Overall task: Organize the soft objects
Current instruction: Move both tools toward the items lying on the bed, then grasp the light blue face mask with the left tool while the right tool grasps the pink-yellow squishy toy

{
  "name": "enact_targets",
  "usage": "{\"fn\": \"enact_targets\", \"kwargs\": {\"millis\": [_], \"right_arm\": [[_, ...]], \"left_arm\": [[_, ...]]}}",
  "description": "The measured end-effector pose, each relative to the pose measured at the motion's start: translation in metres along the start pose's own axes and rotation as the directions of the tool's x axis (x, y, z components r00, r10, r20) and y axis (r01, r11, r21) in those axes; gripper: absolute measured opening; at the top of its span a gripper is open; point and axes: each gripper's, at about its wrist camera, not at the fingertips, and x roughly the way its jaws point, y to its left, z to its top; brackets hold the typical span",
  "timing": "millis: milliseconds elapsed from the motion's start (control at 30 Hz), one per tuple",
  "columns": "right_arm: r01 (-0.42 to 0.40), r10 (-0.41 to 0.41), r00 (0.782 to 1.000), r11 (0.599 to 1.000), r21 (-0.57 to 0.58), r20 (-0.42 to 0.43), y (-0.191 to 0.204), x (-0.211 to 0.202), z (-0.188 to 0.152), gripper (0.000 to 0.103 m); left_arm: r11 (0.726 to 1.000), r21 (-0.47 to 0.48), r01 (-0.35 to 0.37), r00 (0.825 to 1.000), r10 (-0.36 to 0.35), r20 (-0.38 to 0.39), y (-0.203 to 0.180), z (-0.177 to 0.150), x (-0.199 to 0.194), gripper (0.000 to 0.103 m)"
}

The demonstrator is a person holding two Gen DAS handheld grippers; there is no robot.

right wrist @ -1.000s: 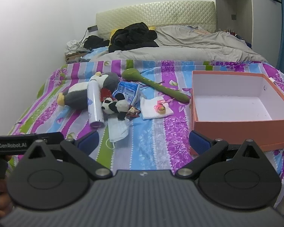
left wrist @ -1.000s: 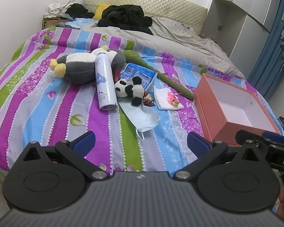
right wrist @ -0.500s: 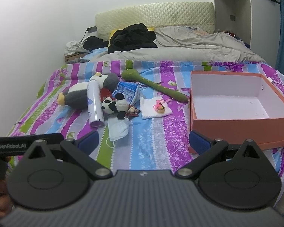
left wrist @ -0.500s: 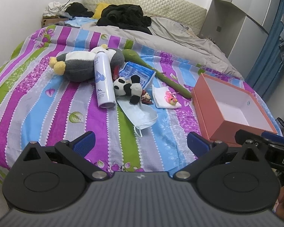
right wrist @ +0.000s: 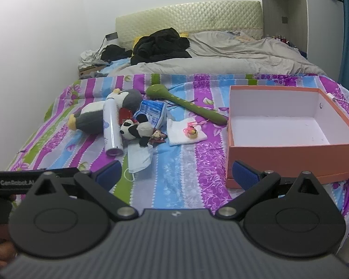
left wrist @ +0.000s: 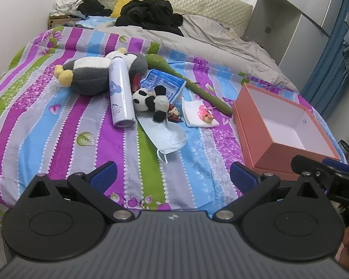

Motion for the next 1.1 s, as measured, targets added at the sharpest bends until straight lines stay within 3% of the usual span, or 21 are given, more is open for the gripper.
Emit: {"fn": "enact_targets", "kwargs": {"millis": [1100], "right_arm": [[0.0, 0.001, 0.999, 0.999, 0.033, -0.037, -0.012, 0.039, 0.002, 0.103]], "left_arm": [[1.0, -0.001, 0.024, 0.997, -0.024, -0.075, 0.008, 0.007, 0.056, 0.103]]}}
